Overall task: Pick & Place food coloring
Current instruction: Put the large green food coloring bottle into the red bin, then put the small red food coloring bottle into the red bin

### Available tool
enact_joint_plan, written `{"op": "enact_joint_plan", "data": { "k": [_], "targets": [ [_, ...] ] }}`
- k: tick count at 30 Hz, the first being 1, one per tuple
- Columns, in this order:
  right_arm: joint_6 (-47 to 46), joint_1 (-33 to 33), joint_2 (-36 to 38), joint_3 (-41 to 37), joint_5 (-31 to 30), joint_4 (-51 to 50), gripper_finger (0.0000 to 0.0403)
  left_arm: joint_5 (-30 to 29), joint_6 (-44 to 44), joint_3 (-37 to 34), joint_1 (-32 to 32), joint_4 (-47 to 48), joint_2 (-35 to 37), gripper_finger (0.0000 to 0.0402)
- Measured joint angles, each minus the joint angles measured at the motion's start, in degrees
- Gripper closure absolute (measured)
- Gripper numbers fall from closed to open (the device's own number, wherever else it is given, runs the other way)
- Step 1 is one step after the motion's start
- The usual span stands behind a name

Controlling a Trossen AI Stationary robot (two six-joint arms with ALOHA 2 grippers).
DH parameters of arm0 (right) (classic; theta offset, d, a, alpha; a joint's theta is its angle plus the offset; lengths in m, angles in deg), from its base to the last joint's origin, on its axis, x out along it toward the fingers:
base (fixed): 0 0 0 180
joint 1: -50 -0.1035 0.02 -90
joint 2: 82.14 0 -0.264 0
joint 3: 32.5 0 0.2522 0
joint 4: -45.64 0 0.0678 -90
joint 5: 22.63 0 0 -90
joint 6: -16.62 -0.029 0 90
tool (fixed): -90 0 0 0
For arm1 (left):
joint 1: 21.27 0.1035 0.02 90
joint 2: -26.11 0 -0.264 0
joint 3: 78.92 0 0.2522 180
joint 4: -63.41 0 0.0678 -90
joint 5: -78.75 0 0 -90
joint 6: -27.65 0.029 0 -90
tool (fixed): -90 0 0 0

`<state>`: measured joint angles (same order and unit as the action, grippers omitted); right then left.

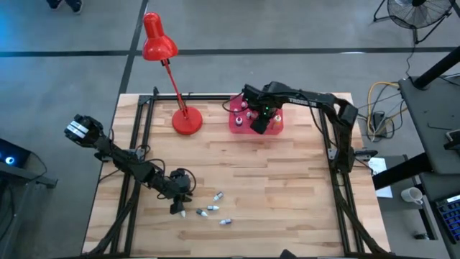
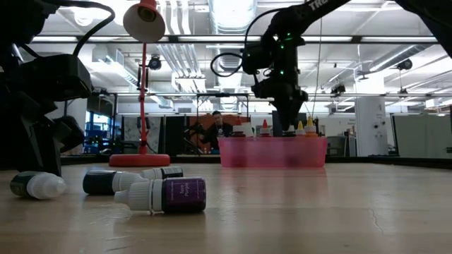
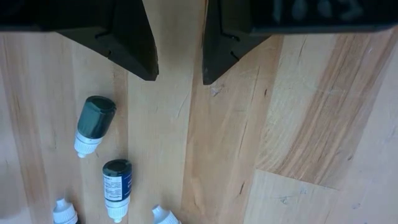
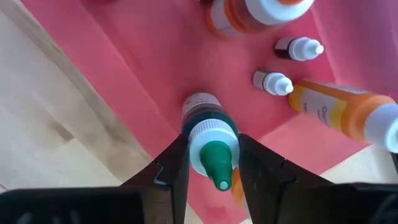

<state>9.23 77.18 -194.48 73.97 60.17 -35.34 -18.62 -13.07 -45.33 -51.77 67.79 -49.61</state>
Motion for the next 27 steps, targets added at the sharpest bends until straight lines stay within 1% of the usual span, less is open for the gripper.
{"op": "enact_joint_plan", "data": {
  "k": [5,7,11,17,21,27],
  "targets": [
    [1.05,0.23,0.93,-0.25,0.28,0.03,0.0291,-0.01,-0.01,0.00,0.00,0.00,-0.02,0.0296],
    [1.27,0.47,1.67,-0.33,0.44,-0.13,0.0278,0.00,-0.01,0.00,0.01,0.00,-0.02,0.0296],
    [1.44,0.79,3.66,-0.31,1.48,-0.56,0.0239,-0.01,-0.01,0.00,0.02,0.00,-0.02,0.0296],
    [1.22,0.70,3.99,-0.31,1.88,-3.49,0.0190,-0.01,-0.01,0.00,0.00,0.00,-0.02,0.0296],
    [1.13,0.43,4.58,-0.31,2.06,-4.97,0.0171,-0.01,-0.01,0.00,0.00,-0.01,-0.02,0.0296],
    [-1.62,-2.00,9.78,-0.31,4.31,-3.26,0.0155,-0.01,-0.01,0.00,0.00,0.00,-0.02,0.0296]
  ]
}}
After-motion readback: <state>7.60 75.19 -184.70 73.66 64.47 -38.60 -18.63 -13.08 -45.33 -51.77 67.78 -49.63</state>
